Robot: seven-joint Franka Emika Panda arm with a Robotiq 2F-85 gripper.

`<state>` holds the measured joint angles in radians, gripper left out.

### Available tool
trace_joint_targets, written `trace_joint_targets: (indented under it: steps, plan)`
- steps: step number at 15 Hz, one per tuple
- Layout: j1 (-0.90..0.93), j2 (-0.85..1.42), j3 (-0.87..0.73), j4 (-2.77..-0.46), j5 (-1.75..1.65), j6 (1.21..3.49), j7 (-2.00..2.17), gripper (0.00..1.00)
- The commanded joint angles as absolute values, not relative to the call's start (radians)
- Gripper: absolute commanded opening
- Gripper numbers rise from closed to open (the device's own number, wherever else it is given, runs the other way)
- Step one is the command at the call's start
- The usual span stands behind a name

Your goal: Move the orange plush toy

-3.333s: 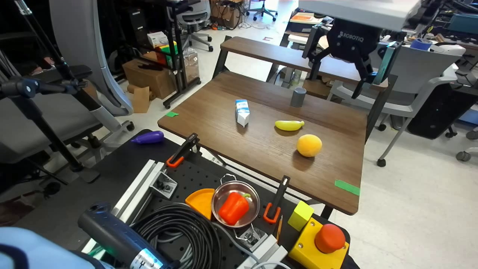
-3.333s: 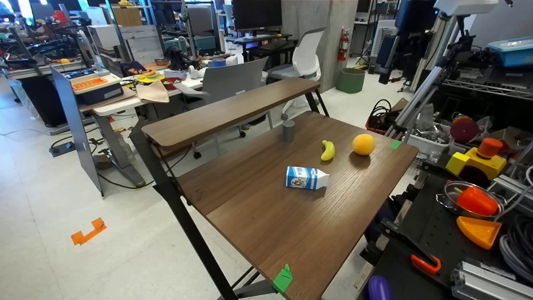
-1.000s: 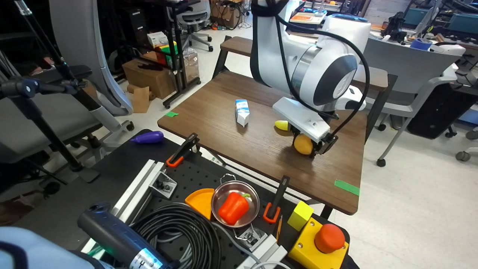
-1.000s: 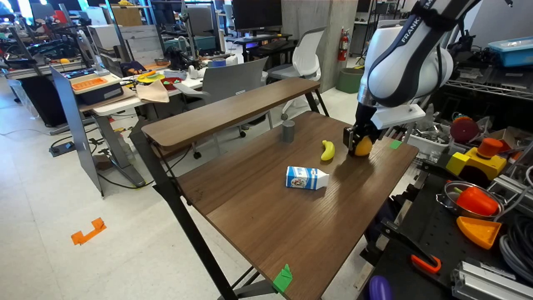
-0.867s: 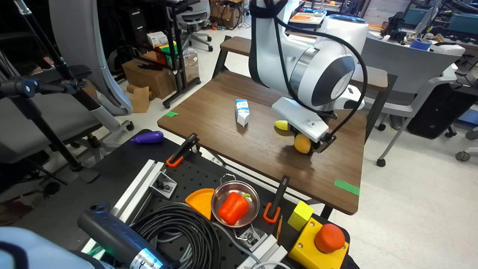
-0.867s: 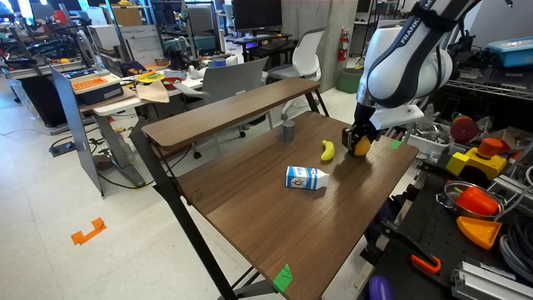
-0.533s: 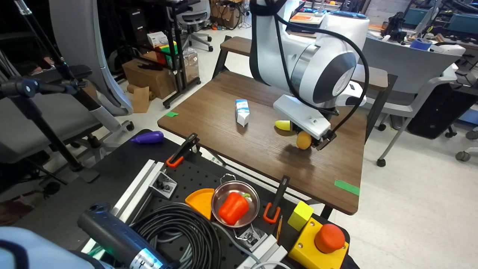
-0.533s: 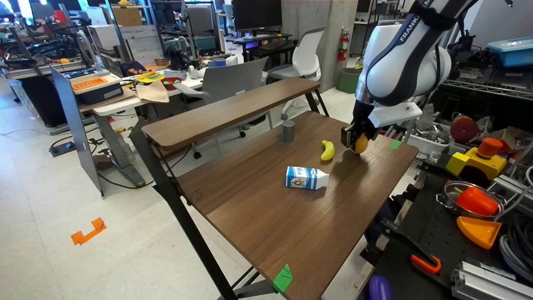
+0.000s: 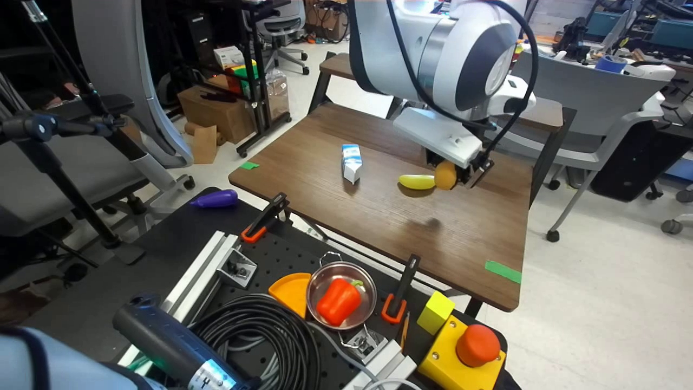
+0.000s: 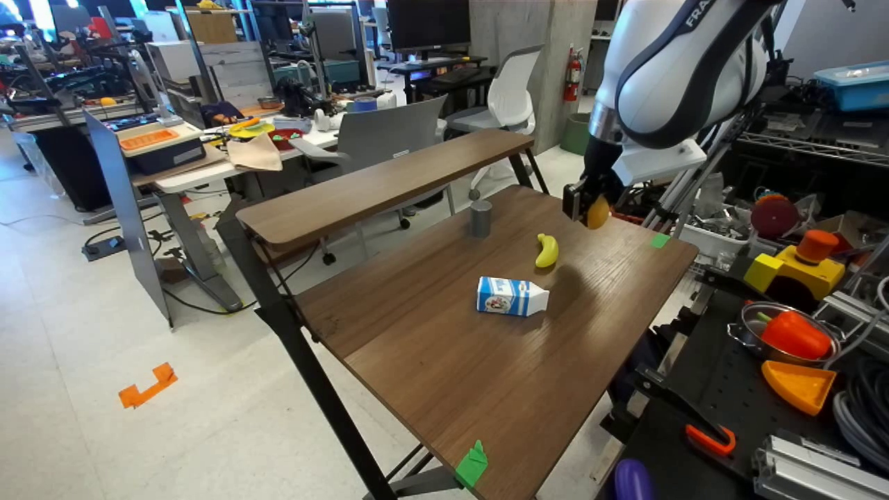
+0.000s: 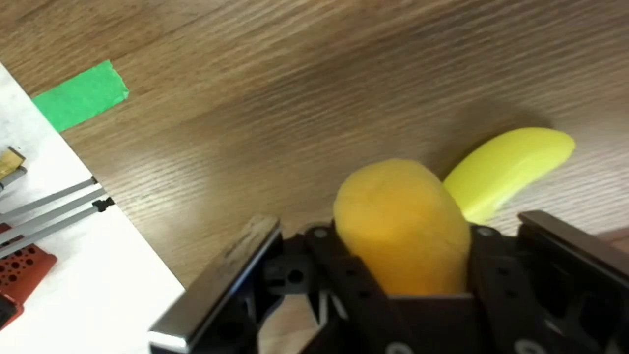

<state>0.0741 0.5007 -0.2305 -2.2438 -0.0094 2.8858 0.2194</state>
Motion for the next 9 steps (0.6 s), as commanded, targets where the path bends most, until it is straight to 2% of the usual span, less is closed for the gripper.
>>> trace_joint_targets:
  steps: [1,9]
  plan:
    - [0.159,0.399,-0.26,-2.269,-0.061,2.848,0.284,0.06]
    - [0.243,0.421,-0.205,-2.104,-0.131,2.746,0.386,0.06]
